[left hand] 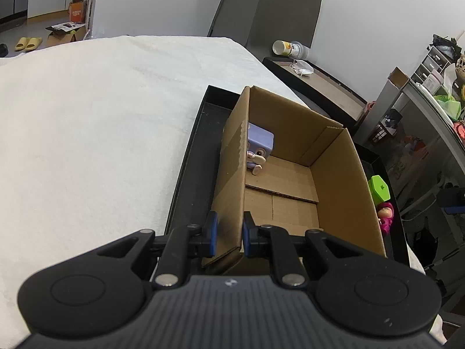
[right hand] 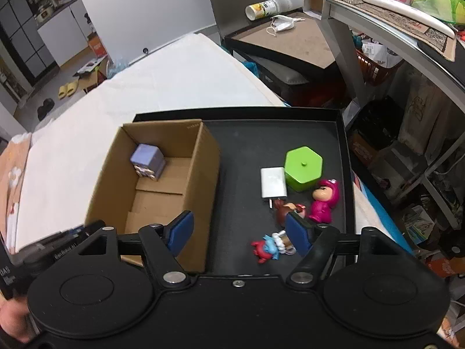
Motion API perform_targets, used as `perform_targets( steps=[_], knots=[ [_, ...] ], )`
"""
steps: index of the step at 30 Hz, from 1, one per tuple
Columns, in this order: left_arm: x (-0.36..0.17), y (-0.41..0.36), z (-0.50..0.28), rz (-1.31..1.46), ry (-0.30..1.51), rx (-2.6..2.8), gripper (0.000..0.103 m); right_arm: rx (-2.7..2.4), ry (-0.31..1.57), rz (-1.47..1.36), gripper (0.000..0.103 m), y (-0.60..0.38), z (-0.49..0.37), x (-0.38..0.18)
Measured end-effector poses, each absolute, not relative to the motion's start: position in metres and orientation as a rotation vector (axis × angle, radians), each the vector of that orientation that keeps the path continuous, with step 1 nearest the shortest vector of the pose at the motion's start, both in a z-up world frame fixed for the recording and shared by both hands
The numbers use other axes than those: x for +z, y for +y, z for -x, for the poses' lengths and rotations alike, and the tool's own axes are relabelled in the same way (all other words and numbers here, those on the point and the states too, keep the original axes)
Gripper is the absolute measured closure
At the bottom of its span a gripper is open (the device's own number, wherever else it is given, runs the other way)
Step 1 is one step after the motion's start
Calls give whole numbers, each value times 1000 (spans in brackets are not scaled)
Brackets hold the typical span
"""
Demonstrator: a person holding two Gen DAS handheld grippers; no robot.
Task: Organize rigid objects
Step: 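Move the right gripper to the blue-red figure with the glass mug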
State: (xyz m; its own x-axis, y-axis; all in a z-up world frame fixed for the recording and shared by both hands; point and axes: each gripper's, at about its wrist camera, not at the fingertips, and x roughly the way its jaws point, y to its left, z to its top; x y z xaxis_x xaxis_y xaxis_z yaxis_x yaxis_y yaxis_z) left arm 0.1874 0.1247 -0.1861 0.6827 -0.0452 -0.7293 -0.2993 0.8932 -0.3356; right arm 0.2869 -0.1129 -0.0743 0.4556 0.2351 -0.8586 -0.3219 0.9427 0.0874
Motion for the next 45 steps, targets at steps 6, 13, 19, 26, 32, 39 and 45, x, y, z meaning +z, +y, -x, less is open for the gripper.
perform_targets(
  steps=[6,13,19,26,32,39,45],
  knots=[
    [-187,122,-188,441,813,155,87,365,1066,131,28,-122,-292,-84],
    [-187,124,-187,454,813,157,87,388,1102,167,28,-126,-301,-108],
    [-187,122,-188,446,815,156,87,404,1135,193,28,-126,-308,-130],
    [-188,122,-190,446,817,156,87,408,1191,225,28,-123,-314,-165],
    [-189,123,-191,449,820,158,87,428,1213,288,28,-119,-319,-186],
    [-190,123,-193,445,824,160,87,432,1222,317,28,-118,-324,-200],
    [-190,123,-193,444,826,162,87,434,1253,341,43,-116,-325,-209]
  ],
)
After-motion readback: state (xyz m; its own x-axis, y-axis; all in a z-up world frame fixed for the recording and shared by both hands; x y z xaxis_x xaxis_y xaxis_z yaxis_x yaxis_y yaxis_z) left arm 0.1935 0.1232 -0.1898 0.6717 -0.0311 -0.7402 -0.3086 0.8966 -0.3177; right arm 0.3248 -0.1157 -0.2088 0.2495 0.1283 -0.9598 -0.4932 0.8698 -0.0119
